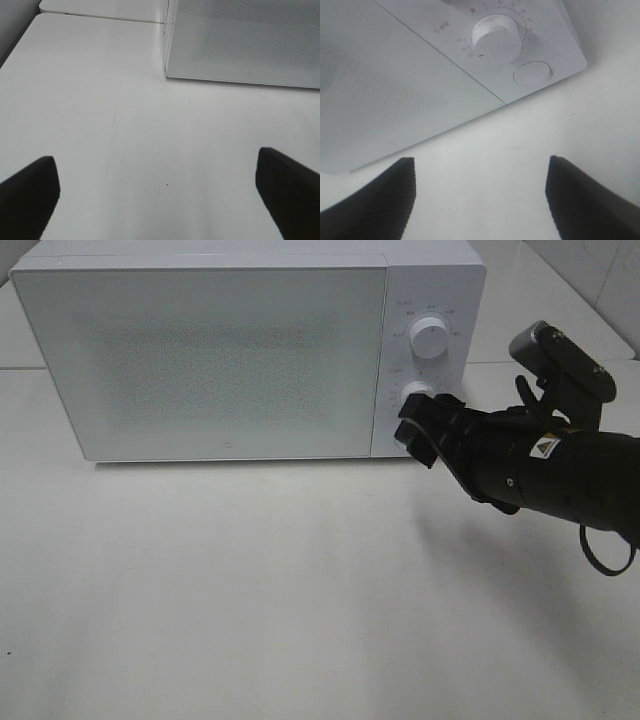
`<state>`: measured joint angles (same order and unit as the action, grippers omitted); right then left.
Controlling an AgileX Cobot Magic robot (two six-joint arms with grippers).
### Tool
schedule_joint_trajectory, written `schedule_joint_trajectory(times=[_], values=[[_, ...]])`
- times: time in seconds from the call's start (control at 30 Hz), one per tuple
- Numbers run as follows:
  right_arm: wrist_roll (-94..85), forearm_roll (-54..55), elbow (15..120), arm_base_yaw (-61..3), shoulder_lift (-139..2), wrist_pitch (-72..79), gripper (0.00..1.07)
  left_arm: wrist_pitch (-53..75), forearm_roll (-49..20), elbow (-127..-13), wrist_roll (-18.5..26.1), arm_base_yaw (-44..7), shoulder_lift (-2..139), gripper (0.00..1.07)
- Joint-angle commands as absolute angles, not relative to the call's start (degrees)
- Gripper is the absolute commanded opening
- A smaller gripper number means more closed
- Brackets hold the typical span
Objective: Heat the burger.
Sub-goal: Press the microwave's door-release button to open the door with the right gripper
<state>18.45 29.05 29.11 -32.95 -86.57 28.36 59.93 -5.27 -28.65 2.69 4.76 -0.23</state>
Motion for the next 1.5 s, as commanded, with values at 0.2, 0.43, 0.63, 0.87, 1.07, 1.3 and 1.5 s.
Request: schedule_joint_trajectory(times=[0.2, 0.43, 0.63, 0.87, 1.07, 1.3, 1.5], values=[[-13.1, 35.5, 35.1, -32.7, -82.5, 12.7, 0.73, 59.4, -5.6, -28.5, 2.6, 4.6, -1.7, 1.02], [-22.9, 36.2, 38.3, -32.7, -80.6, 0.0, 0.73, 59.4, -5.6, -28.5, 2.6, 4.6, -1.7, 1.02], [-22.2, 31.5, 39.1, -32.7, -77.6, -9.1, 0.73, 59.4, -5.6, -28.5, 2.6, 4.6, -1.7, 1.02], [-7.3, 10.4, 41.0, -32.7, -72.0, -23.1, 0.73, 59.4, -5.6, -28.5, 2.6, 4.6, -1.7, 1.02], [5.2, -2.9, 41.5, -32.7, -67.5, -38.8, 0.73, 59.4, -5.6, -28.5, 2.6, 4.6, -1.7, 1.02], [6.0, -4.0, 41.5, -32.7, -61.0, -53.0, 0.73, 59.4, -5.6, -28.5, 2.6, 4.6, -1.7, 1.02], [6.2, -3.8, 41.5, -32.7, -54.2, -60.4, 0.73, 59.4, -5.6, -28.5, 2.6, 4.6, -1.7, 1.02]])
